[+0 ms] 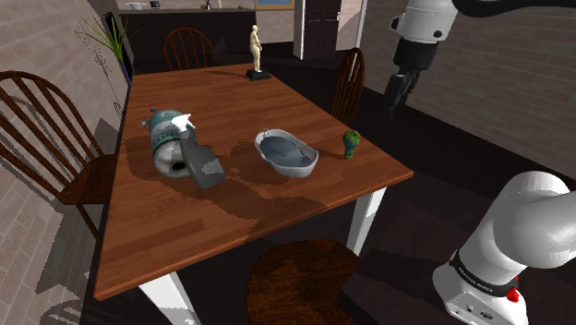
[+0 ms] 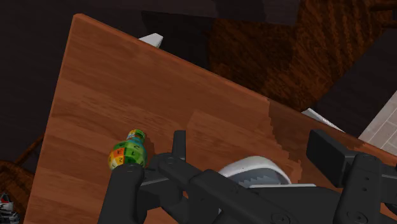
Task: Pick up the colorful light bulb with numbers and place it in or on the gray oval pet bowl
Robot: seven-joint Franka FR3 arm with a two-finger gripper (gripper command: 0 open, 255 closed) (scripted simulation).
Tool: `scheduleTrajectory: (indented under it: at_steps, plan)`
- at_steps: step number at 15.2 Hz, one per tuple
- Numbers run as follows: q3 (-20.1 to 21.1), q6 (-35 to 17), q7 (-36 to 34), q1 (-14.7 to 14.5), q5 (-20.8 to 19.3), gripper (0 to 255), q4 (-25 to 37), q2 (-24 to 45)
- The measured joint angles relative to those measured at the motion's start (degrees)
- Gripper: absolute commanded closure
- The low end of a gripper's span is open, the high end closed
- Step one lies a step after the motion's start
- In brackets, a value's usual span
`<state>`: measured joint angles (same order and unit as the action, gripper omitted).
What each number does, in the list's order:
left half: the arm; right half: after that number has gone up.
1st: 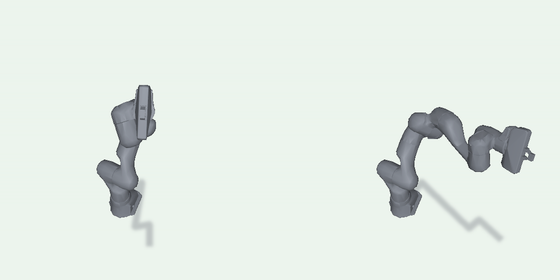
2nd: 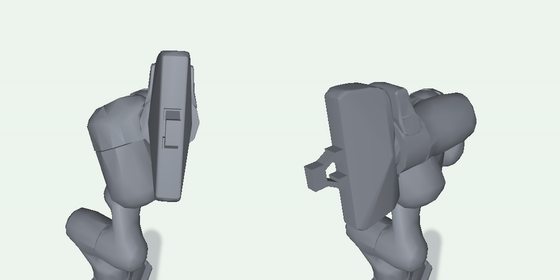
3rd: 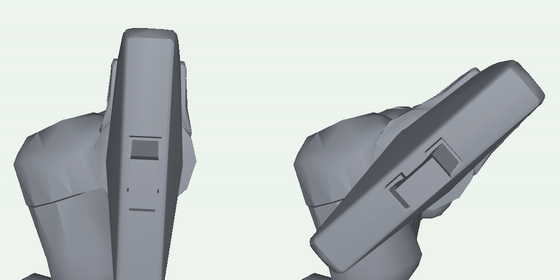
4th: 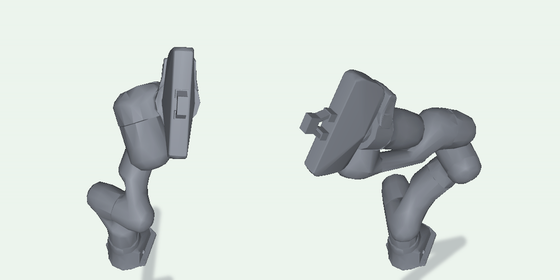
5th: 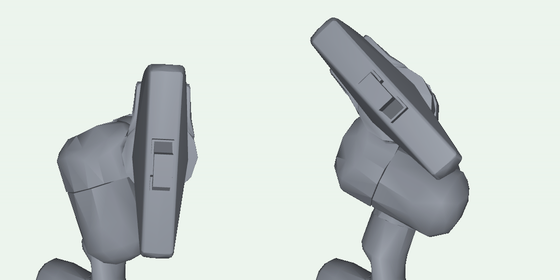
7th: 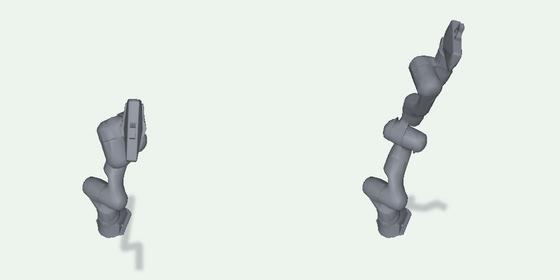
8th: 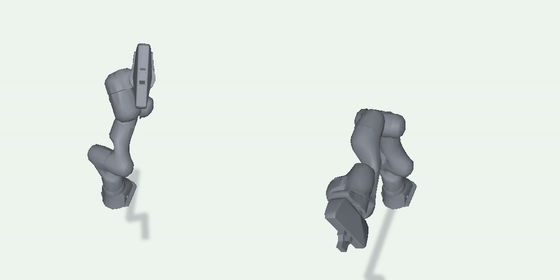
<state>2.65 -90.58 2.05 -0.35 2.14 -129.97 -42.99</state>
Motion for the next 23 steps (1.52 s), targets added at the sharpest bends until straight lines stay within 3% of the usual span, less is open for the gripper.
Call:
scheduleTrajectory:
  at_steps: [7,23]
  plan:
    - [-2.4,-7.2,1.9,1.7,-1.6,0,-1.5,6.6]
    - [-8.9,-25.7,6.8,5.7,-3.3,0,3.7,32.7]
